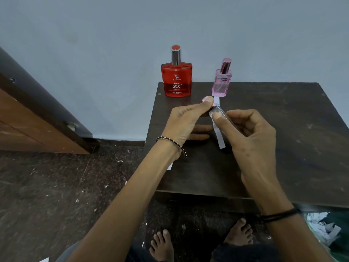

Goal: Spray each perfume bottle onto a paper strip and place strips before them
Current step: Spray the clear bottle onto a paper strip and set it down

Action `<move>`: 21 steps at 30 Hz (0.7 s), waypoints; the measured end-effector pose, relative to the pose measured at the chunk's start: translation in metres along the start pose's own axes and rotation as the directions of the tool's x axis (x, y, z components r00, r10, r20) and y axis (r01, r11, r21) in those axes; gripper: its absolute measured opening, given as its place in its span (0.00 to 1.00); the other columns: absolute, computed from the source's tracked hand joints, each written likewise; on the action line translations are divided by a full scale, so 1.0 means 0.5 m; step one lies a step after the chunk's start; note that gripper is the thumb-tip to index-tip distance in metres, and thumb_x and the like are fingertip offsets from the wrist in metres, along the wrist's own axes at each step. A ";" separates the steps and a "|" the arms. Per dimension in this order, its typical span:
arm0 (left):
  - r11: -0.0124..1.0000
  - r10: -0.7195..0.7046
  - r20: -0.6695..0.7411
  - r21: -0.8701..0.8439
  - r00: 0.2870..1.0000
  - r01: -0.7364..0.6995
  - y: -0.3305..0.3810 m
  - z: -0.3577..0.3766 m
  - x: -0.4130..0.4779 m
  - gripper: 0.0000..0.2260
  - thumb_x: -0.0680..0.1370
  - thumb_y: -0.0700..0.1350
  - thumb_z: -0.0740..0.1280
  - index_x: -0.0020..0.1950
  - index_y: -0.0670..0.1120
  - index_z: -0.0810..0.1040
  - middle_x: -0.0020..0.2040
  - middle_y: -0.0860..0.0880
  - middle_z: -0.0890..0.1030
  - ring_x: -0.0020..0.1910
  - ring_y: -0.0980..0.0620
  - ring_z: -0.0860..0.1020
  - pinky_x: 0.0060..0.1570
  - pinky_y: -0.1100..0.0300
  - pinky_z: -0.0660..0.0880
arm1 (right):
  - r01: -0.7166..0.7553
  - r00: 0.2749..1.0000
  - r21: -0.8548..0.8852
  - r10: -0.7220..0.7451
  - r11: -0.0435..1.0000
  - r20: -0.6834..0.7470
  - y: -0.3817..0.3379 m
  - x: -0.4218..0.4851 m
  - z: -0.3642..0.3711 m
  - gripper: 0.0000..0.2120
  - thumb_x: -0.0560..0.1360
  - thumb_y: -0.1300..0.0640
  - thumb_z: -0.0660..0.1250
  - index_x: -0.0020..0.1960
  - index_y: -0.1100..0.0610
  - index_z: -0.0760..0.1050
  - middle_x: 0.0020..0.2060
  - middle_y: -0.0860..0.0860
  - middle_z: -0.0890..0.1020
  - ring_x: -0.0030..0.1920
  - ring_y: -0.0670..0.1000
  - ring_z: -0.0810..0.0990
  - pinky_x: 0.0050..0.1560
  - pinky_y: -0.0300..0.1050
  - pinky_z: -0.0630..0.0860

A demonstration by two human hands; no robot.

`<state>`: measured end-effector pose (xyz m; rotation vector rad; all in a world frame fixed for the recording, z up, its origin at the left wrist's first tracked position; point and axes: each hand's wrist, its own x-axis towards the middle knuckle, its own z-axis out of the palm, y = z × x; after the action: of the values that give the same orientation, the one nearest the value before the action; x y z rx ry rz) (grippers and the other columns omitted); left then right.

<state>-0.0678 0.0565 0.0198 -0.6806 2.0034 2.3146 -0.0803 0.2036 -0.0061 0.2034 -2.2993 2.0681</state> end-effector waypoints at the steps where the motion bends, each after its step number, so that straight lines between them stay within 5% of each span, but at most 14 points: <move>1: 1.000 -0.001 0.008 -0.001 1.000 0.001 0.000 0.002 -0.001 0.09 0.76 0.56 0.72 0.48 0.51 0.87 0.49 0.53 0.86 0.41 0.48 0.87 0.37 0.55 0.83 | -0.004 1.000 0.007 0.004 1.000 -0.003 0.000 0.001 -0.002 0.14 0.69 0.39 0.78 0.48 0.46 0.81 0.45 0.43 0.87 0.47 0.45 0.86 0.51 0.51 0.83; 7: 0.999 0.004 0.040 0.043 0.999 -0.006 0.001 0.009 0.002 0.09 0.75 0.56 0.72 0.44 0.53 0.87 0.44 0.58 0.87 0.43 0.50 0.87 0.42 0.51 0.84 | -0.052 0.999 0.067 0.053 0.996 -0.006 0.004 0.009 -0.016 0.15 0.68 0.41 0.79 0.49 0.48 0.82 0.45 0.47 0.87 0.47 0.47 0.86 0.49 0.45 0.83; 14: 0.994 0.068 0.023 0.085 0.997 -0.069 0.012 0.034 0.002 0.13 0.75 0.56 0.72 0.51 0.49 0.87 0.53 0.50 0.86 0.46 0.51 0.87 0.48 0.52 0.84 | -0.101 0.994 0.236 0.092 0.966 0.050 0.001 0.013 -0.041 0.15 0.71 0.51 0.78 0.53 0.56 0.81 0.43 0.45 0.88 0.45 0.43 0.86 0.43 0.31 0.79; 21: 0.987 0.066 0.044 0.142 0.997 -0.072 0.007 0.061 0.002 0.13 0.72 0.61 0.73 0.47 0.53 0.87 0.47 0.56 0.87 0.45 0.54 0.86 0.47 0.55 0.83 | -0.169 0.985 0.306 0.151 0.937 0.082 0.005 0.020 -0.080 0.18 0.69 0.52 0.79 0.55 0.56 0.80 0.45 0.48 0.88 0.47 0.46 0.87 0.48 0.38 0.80</move>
<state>-0.0792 0.0842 0.0254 -0.5616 2.1824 2.1732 -0.0928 0.2428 -0.0029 0.0864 -2.0657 2.5354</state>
